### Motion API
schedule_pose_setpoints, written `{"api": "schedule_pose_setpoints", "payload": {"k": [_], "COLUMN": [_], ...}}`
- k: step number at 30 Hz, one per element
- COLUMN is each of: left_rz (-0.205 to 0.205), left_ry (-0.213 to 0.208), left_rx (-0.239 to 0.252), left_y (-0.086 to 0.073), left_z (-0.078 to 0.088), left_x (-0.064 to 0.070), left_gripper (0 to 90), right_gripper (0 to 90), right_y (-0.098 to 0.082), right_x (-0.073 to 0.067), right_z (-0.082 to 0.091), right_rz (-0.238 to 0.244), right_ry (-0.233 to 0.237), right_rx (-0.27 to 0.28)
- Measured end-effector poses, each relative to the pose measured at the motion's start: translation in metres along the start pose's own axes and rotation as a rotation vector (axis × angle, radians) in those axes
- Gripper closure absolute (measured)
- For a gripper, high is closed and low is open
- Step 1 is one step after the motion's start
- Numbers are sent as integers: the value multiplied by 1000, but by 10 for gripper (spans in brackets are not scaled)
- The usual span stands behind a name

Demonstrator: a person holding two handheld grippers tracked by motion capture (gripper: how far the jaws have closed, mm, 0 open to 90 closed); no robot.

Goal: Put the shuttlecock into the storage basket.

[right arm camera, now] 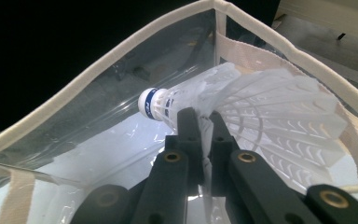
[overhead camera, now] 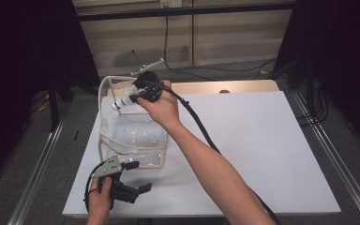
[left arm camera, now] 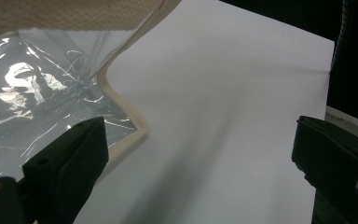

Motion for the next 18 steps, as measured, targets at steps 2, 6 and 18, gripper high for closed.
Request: {"api": "schedule_pose_setpoints", "payload": {"k": [2,6,18], "left_rz": [2,4,3], "left_ry": [1,2,0], "left_rx": [1,2,1], "left_y": [0,0,0], "left_z": [0,0,0], "left_x": [0,0,0], "left_gripper": [38,38,38], "right_gripper": [880,880,879], "right_y": [-1,-2,-7], "right_x": [0,0,0], "right_z": [-2,-5,-14], "right_rz": [-4,1,1], "right_ry": [2,-5,-12], "right_rx": [0,-5,-18]}}
Point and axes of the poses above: each handheld gripper's, and its own axes: z roughly backward along the jaws, y roughly out of its top, x roughly to its right, the point moved 5 cm from there along -z, roughly forward along the jaws, and after that the axes turned 15 degrees about x, right-handed, at the moved point
